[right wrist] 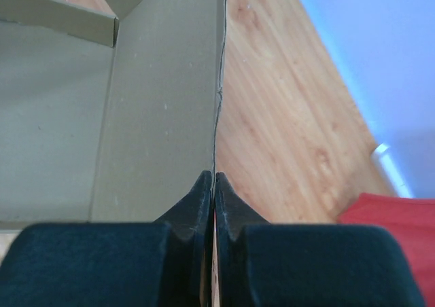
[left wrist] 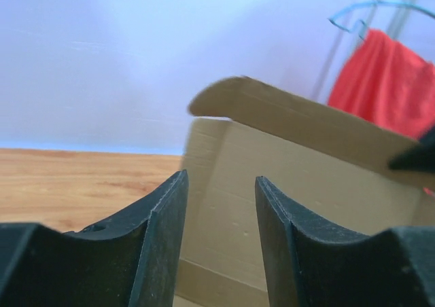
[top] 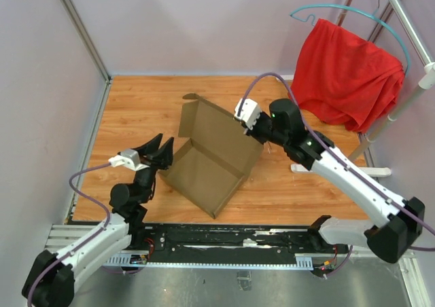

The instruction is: Fold the paper box

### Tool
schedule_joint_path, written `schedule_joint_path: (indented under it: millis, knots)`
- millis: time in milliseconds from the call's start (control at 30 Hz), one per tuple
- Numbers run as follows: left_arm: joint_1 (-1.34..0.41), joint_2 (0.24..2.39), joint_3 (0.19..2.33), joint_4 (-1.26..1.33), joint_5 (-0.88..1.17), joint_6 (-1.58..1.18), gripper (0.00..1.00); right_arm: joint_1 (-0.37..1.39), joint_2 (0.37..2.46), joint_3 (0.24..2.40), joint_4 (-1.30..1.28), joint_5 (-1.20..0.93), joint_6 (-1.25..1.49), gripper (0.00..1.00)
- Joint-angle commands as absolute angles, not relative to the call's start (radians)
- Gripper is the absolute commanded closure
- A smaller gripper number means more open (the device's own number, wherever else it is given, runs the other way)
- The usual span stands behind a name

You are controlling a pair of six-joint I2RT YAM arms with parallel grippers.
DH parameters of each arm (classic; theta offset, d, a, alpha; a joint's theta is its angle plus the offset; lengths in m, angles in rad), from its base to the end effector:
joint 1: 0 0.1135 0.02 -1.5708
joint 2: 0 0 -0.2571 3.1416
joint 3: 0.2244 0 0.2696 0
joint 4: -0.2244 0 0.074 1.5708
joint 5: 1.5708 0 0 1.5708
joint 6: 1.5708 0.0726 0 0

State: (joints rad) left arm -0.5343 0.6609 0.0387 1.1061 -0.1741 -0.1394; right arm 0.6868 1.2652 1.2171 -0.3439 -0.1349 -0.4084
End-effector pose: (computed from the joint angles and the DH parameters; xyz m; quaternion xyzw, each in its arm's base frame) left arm 0.1737 -0.0882 0.2346 0.0281 0.5197 -0.2394 0.8196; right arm 0.2590 0.2250 0.3502 -0.4638 0.6886 0.1324 0.5415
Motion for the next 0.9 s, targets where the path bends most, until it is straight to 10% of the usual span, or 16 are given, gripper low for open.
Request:
schedule_joint_path:
  millis: [0,867]
  knots:
    - [-0.539,0.482,0.032,0.878,-0.446,-0.239,0.52,0.728,1.088,1.012,-0.031,-0.155,-0.679,0.99]
    - [-0.538,0.736,0.130,0.885,-0.528,-0.224,0.59,0.760,1.070,0.978,-0.072,-0.333,-1.199,0.99]
